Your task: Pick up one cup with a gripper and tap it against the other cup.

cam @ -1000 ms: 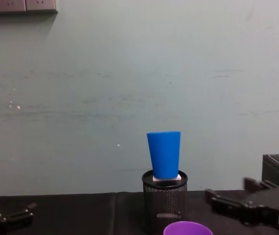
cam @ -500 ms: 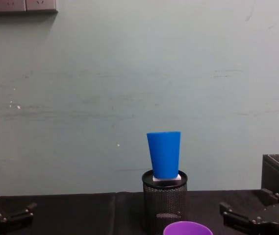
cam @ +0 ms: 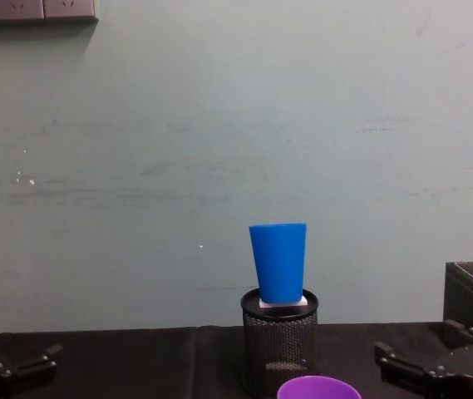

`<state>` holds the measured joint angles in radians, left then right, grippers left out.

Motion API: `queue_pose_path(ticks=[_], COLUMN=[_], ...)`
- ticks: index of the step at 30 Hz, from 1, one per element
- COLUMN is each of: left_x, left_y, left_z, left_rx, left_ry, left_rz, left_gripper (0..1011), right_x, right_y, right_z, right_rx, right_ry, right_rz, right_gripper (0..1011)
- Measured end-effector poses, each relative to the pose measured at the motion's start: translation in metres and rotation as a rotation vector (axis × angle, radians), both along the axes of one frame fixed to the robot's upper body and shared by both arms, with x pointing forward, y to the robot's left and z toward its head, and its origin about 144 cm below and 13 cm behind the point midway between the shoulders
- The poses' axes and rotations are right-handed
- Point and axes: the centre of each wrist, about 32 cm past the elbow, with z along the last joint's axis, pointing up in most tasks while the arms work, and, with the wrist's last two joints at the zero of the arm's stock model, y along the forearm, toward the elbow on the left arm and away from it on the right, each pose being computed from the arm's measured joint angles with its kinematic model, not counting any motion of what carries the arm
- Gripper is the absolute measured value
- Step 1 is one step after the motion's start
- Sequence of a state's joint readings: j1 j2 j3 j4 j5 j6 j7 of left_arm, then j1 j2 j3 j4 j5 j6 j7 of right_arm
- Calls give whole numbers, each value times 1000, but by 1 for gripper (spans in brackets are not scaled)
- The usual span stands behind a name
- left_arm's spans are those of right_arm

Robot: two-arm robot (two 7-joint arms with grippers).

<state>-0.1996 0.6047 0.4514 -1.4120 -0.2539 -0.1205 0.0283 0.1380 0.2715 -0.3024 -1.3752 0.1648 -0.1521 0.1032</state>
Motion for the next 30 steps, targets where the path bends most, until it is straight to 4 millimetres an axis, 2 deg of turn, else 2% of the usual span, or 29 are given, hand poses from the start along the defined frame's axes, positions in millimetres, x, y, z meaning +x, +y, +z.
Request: queue_pose_path(ticks=[30], left_x=[0], left_y=[0], left_z=[0], left_rx=[0], left_ry=[0], left_rz=[0], left_gripper=[1000], right_x=[0], right_y=[0], right_z=[1], right_rx=[2], right_ry=[5], right_rz=[-4], right_gripper=[1003])
